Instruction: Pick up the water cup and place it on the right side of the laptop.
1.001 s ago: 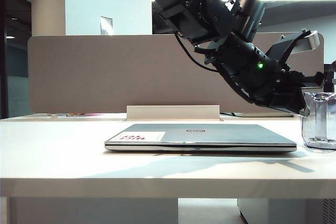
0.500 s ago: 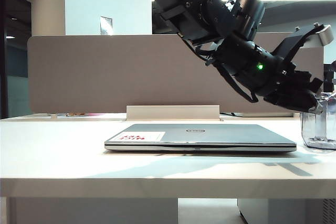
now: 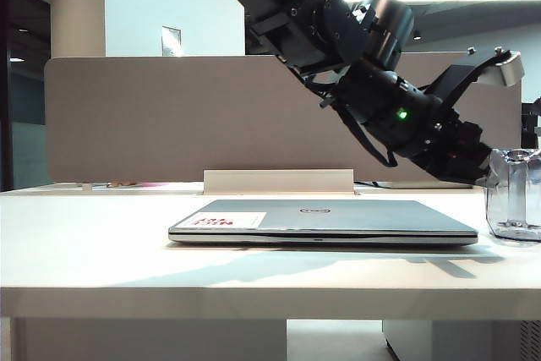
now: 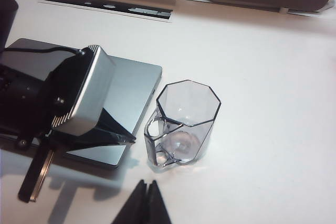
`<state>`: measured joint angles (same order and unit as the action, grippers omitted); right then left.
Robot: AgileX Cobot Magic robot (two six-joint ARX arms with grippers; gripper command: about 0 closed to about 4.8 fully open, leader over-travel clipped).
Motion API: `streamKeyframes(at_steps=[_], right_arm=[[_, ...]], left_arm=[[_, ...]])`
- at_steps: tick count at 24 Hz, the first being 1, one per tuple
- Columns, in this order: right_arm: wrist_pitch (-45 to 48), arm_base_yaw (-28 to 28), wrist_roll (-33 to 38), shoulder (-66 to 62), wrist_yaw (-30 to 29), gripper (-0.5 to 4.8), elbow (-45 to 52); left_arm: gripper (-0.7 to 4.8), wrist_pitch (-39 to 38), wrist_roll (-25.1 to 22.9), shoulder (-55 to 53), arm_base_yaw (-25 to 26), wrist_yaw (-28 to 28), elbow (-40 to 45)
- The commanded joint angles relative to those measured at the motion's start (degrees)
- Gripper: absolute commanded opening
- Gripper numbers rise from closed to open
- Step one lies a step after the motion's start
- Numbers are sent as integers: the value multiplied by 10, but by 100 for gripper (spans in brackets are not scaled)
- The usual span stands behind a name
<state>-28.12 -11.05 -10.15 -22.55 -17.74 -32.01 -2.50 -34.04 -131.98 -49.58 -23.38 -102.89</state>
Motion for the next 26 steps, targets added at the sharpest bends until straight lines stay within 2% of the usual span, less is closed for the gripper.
streamKeyframes(at_steps=[1, 10, 13, 20, 24, 26], right_arm=[[-10, 0, -2, 3, 2, -7, -4], [-26, -1, -4, 37, 3, -7, -4], [-44, -1, -4, 53, 18, -7, -4], [-97, -1, -4, 101, 67, -7, -4], [-98, 0, -5, 122, 75, -7, -4], [-98, 0, -5, 119, 76, -7, -3]], left_arm=[[-5, 39, -16, -3, 4, -14, -1], [-5, 69, -15, -14, 7, -37, -1], [-5, 69, -25, -14, 7, -76, -2], [-5, 73, -28, -14, 10, -76, -1], [-5, 57, -19, -13, 11, -75, -1], [-5, 17, -19, -4, 15, -74, -2]])
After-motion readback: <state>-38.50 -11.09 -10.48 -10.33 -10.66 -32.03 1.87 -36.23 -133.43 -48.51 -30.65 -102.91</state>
